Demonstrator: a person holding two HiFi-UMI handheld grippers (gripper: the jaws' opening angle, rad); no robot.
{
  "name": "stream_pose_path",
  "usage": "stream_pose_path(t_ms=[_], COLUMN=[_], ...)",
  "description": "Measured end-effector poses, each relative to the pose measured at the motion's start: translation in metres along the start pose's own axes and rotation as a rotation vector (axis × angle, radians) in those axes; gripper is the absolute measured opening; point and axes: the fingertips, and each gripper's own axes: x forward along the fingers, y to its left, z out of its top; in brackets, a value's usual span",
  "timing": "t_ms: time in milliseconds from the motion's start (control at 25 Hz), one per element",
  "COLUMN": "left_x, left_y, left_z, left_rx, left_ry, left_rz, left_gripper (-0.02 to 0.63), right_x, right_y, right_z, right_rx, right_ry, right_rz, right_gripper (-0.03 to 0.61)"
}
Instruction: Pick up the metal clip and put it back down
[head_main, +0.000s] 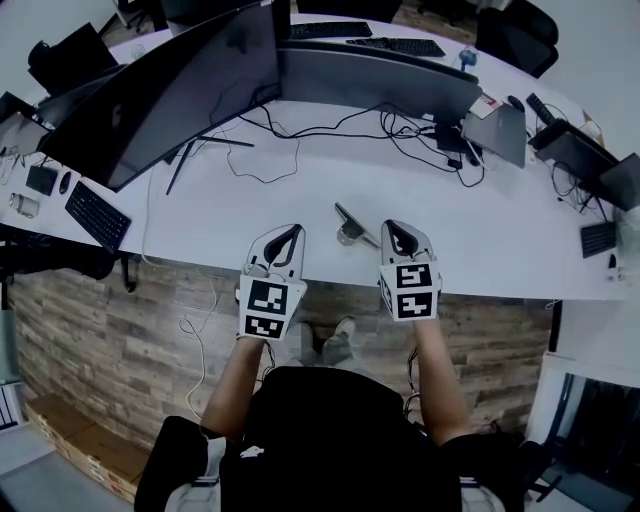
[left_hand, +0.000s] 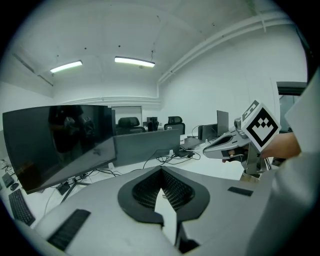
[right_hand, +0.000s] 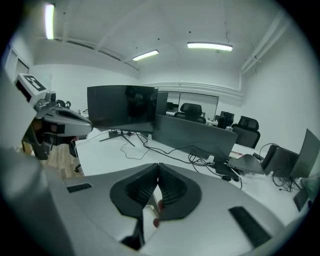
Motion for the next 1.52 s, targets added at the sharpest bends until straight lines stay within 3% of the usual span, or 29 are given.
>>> stream_pose_path(t_ms=[720,1520], left_x=[-0.032,-0.070], left_y=[0.010,-0.005], left_z=[0.065,0.141], left_rx=[0.066,0.138], left_ry=[-0.132,-0.297], left_rz=[0.040,0.028], left_gripper=[0.009,0.009], right_x=[-0.055,-0.127], right_y=[-0.010,-0.029], right_z=[0.065,0.122], right_rx=[-0.011,-0.003], right_ry=[-0.163,-0.331], right_rz=[-0.069,-0.128], right_gripper=[0.025,0.025])
